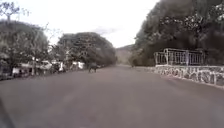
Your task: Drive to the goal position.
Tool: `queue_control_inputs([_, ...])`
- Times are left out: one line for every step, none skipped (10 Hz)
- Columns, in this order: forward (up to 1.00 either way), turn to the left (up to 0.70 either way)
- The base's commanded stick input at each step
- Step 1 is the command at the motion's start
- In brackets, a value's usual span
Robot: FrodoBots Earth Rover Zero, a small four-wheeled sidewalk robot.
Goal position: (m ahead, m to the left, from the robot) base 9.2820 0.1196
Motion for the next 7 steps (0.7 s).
queue_control_inputs([1.0,0.0])
queue_control_inputs([1.0,0.0])
queue_control_inputs([1.0,0.0])
queue_control_inputs([1.0,0.0])
queue_control_inputs([1.0,0.0])
queue_control_inputs([1.0,0.0])
queue_control_inputs([1.0,0.0])
